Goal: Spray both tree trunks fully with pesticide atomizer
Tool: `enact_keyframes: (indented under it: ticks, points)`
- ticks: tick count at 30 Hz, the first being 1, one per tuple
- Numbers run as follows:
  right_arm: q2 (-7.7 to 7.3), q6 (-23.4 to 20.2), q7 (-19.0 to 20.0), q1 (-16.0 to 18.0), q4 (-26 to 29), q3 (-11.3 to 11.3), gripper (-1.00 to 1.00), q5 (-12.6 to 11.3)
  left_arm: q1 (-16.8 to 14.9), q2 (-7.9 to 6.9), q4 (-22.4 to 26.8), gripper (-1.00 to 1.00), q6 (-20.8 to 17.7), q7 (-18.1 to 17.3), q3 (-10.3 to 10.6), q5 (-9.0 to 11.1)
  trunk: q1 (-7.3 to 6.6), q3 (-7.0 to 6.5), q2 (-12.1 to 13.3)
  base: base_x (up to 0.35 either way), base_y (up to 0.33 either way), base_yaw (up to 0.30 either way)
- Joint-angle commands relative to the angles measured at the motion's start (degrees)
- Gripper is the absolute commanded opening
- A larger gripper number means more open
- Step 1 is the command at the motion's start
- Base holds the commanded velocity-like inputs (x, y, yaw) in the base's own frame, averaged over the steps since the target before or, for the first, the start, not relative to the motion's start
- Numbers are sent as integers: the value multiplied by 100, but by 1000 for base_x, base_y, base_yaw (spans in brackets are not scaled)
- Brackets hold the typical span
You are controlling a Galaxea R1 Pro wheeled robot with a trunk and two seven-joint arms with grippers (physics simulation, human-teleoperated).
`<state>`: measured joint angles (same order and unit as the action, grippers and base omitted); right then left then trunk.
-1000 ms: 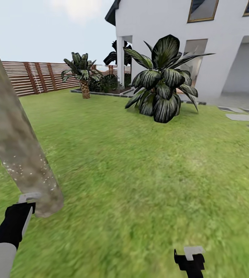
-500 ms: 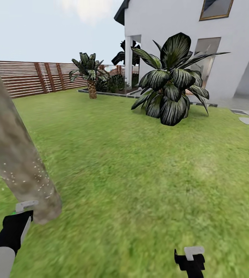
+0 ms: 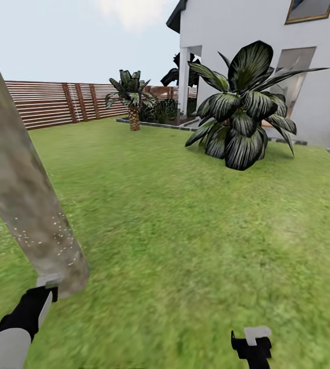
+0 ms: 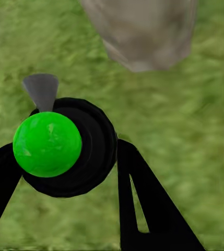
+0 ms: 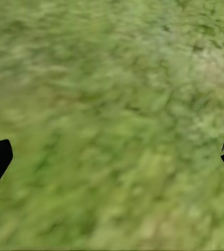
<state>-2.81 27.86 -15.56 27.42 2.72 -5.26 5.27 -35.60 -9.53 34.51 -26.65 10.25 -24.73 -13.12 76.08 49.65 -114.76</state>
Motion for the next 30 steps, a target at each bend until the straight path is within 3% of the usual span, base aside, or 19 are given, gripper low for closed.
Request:
enact_keyframes:
  ticks: [1,10,18,30]
  points:
    - [0,0,0,0,0,-1,100,1,-2,-12,-26,-100,-16,-67,2,-26,0,0,0,0,0,278]
    - [6,-1,0,0,0,-9,100,1,0,13,21,-100,-42,-85,5,-60,0,0,0,15,0,278]
    - [9,0,0,0,0,-10,100,1,0,19,29,-100,-43,-77,6,-63,0,0,0,211,-173,276]
    - [9,0,4,0,0,-10,100,1,0,30,30,-100,-43,-76,3,-59,0,0,0,116,-255,20]
